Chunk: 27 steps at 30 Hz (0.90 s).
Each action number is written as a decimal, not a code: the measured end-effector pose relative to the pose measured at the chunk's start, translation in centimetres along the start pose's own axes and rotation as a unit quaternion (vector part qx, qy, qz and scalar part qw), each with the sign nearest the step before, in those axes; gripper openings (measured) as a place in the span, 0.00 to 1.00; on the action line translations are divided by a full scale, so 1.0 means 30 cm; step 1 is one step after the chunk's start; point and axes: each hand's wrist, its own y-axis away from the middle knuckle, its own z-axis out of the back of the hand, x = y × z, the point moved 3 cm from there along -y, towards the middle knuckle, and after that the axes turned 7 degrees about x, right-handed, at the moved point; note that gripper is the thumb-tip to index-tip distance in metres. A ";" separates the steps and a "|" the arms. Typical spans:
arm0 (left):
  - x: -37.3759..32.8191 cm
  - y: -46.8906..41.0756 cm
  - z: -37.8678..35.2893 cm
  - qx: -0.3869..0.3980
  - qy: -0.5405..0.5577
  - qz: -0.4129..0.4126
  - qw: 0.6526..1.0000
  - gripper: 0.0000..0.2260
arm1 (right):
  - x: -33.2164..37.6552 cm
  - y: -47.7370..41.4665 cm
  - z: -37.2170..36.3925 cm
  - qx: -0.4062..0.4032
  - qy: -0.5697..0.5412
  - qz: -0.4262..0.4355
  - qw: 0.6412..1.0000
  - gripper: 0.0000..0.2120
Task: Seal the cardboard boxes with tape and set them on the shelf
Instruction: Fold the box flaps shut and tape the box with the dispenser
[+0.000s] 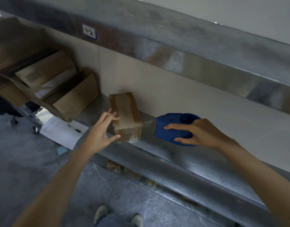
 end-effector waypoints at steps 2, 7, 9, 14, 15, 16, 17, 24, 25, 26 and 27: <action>0.003 0.001 0.004 -0.003 -0.003 0.000 1.000 0.25 | -0.005 -0.007 0.007 -0.001 0.002 -0.002 1.000 0.24; 0.000 0.005 0.004 -0.006 -0.004 0.006 1.000 0.26 | 0.015 -0.054 0.001 -0.007 0.013 -0.008 1.000 0.24; -0.003 0.008 0.004 -0.009 -0.001 0.008 1.000 0.27 | 0.017 -0.065 -0.014 -0.005 0.005 -0.013 1.000 0.24; -0.012 0.007 0.005 0.001 0.002 0.022 1.000 0.27 | 0.033 -0.098 -0.038 -0.010 -0.007 -0.017 1.000 0.23; -0.012 0.007 0.006 0.003 0.001 0.023 1.000 0.27 | 0.034 -0.105 -0.043 -0.006 -0.006 -0.020 1.000 0.23; -0.011 0.007 0.006 0.004 0.000 0.024 1.000 0.27 | 0.035 -0.112 -0.049 -0.002 -0.005 -0.023 1.000 0.23; -0.012 0.008 0.007 0.004 0.000 0.025 1.000 0.27 | 0.035 -0.119 -0.056 0.000 -0.004 -0.027 1.000 0.23; -0.013 0.006 0.008 0.003 -0.001 0.027 1.000 0.27 | 0.055 -0.169 -0.096 0.001 -0.005 -0.022 1.000 0.24; -0.014 0.006 0.007 0.004 -0.001 0.027 1.000 0.27 | 0.060 -0.175 -0.101 0.002 -0.006 -0.021 1.000 0.24; -0.012 0.006 0.005 0.006 -0.002 0.028 1.000 0.27 | 0.065 -0.181 -0.107 0.003 -0.004 -0.018 1.000 0.25; -0.012 0.006 0.004 0.008 -0.002 0.028 1.000 0.27 | 0.073 -0.188 -0.112 0.001 -0.001 -0.015 1.000 0.25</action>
